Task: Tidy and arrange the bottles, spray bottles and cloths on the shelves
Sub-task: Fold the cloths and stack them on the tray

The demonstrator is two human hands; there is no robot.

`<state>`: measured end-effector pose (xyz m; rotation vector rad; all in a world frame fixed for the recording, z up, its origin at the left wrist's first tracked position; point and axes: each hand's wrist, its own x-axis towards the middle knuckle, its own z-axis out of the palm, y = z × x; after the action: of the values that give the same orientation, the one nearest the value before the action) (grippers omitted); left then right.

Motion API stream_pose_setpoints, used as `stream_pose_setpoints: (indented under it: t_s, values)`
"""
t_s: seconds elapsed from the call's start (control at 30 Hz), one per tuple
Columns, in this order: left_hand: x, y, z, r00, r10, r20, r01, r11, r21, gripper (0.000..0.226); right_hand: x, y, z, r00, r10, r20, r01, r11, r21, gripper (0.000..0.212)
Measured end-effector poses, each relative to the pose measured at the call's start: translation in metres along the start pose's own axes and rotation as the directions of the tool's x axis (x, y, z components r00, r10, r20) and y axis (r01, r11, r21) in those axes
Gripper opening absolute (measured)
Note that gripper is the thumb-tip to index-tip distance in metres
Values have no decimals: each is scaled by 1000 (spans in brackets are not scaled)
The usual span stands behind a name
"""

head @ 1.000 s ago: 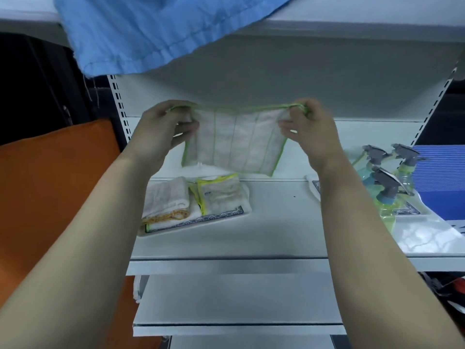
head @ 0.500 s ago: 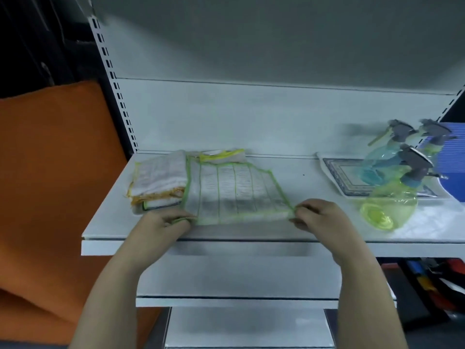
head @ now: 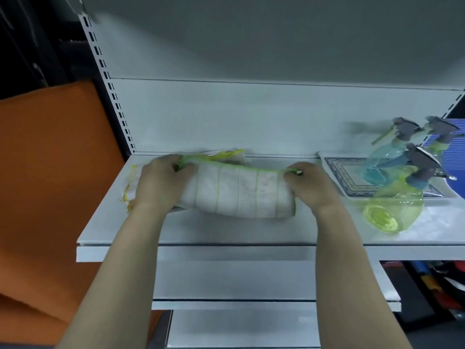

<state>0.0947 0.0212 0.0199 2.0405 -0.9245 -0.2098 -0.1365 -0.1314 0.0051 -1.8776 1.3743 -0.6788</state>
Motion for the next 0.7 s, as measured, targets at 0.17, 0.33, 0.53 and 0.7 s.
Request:
stream_pose_setpoints:
  t_s: [0.17, 0.33, 0.53, 0.7]
  values:
    - [14, -2, 12, 993, 65, -100, -44, 978, 203, 52, 13, 4, 2, 994, 112, -13, -112, 974, -197, 59]
    - [-31, -33, 30, 959, 80, -272, -67, 996, 57, 36, -19, 26, 10, 951, 302, 71, -264, 908, -326, 41]
    - [-55, -45, 51, 974, -48, -220, 28, 995, -94, 29, -26, 15, 33, 948, 316, 42, -290, 910, -297, 25]
    - [-56, -44, 42, 966, -79, -246, 46, 989, -137, 23, -30, 0, 34, 973, 230, 15, -224, 956, -188, 11]
